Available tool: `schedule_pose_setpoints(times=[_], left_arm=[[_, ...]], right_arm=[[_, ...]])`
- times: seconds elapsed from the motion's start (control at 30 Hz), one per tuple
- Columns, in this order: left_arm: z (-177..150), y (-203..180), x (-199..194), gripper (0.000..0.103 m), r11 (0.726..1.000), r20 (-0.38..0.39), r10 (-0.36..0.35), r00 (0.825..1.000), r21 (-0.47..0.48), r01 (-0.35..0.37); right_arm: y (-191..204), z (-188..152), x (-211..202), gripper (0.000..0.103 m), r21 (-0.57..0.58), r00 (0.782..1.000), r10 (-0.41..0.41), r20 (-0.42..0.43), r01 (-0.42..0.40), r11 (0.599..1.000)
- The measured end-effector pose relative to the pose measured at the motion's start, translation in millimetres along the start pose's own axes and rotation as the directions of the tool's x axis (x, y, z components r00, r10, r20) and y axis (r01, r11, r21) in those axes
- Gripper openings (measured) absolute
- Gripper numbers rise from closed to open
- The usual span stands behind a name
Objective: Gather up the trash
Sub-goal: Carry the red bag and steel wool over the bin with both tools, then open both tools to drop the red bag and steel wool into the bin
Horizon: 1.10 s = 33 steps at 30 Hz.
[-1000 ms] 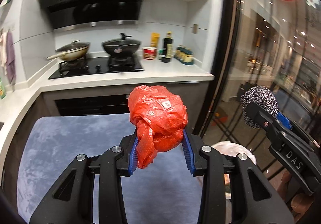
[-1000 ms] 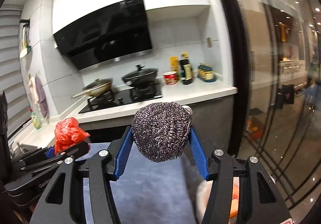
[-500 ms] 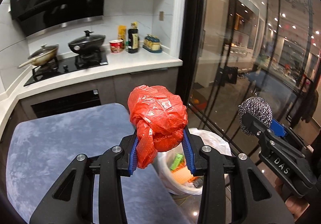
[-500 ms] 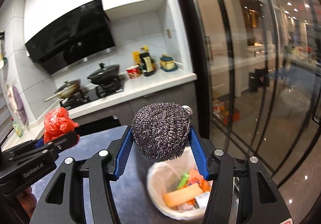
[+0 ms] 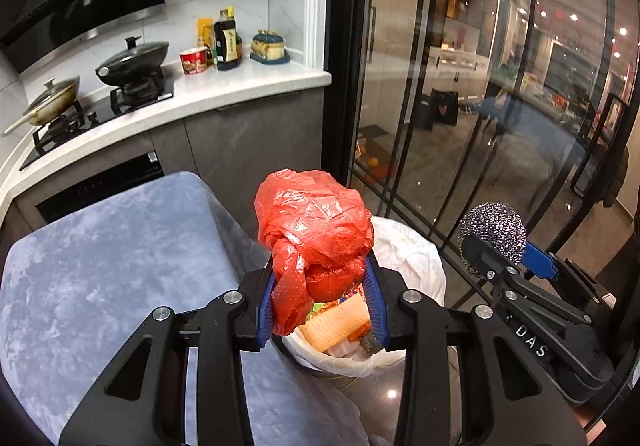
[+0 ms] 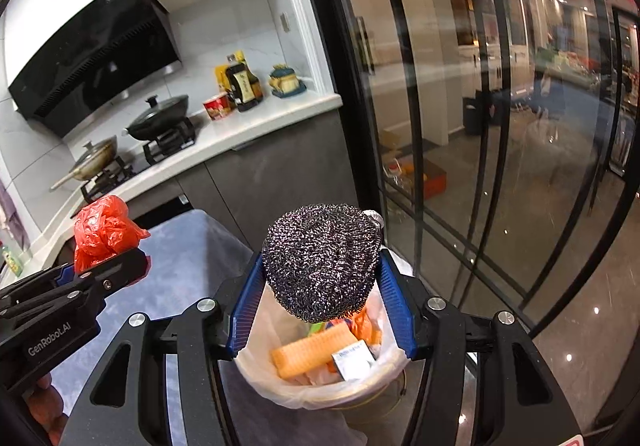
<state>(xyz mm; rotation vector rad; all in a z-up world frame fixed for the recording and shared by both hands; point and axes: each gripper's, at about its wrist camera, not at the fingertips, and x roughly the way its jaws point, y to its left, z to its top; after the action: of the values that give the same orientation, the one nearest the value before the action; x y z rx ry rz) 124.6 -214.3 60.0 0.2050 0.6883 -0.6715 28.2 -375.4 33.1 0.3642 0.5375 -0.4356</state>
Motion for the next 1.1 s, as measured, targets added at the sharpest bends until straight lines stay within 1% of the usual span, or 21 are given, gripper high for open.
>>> schedule_pose_setpoints(times=[0.3,0.5,0.57,0.6,0.63,0.67,0.73,0.8,0.87,1.0,1.07,1.1], left_arm=[[-10,-5,45,0.036,1.0,-0.095,0.003,0.995,0.013,-0.002],[-12,-6,64,0.038,1.0,-0.12,0.009,0.993,0.02,-0.007],[-11,-6,69,0.038,1.0,-0.122,0.012,0.992,0.023,-0.009],[-10,-6,71,0.04,1.0,-0.123,0.012,0.992,0.025,-0.009],[-10,-6,72,0.044,1.0,-0.126,0.013,0.992,0.026,-0.01],[-10,-6,73,0.044,1.0,-0.126,0.015,0.992,0.026,-0.012],[-10,-4,74,0.049,1.0,-0.126,0.021,0.992,0.02,-0.018],[-8,-2,74,0.052,1.0,-0.123,0.018,0.992,0.011,-0.017],[-8,-2,72,0.053,1.0,-0.119,0.023,0.993,0.008,-0.022],[-8,3,68,0.056,1.0,-0.112,0.026,0.993,0.004,-0.026],[-7,5,64,0.057,1.0,-0.106,0.028,0.994,0.001,-0.028],[-7,6,62,0.059,1.0,-0.102,0.029,0.994,-0.001,-0.029]], right_arm=[[-14,-12,30,0.054,0.02,0.998,-0.023,-0.06,0.024,1.0],[-15,-12,48,0.055,0.024,0.996,-0.022,-0.086,0.025,0.999],[-13,-11,53,0.057,0.021,0.996,-0.016,-0.091,0.018,1.0],[-11,-10,55,0.057,0.02,0.996,-0.015,-0.09,0.017,1.0],[-10,-10,55,0.057,0.019,0.996,-0.015,-0.086,0.016,1.0],[-9,-9,55,0.057,0.02,0.996,-0.012,-0.084,0.013,1.0],[-8,-8,54,0.057,0.021,0.997,-0.013,-0.073,0.015,1.0],[-9,-5,51,0.059,0.031,0.998,-0.006,-0.058,0.008,0.999],[-9,-1,47,0.064,0.04,0.999,-0.004,-0.041,0.006,0.999],[-7,5,40,0.065,0.038,1.0,0.001,-0.016,0.0,0.999],[-5,7,35,0.069,0.038,1.0,0.004,-0.004,-0.004,0.999],[-4,8,32,0.07,0.038,1.0,0.005,0.001,-0.005,0.999]])
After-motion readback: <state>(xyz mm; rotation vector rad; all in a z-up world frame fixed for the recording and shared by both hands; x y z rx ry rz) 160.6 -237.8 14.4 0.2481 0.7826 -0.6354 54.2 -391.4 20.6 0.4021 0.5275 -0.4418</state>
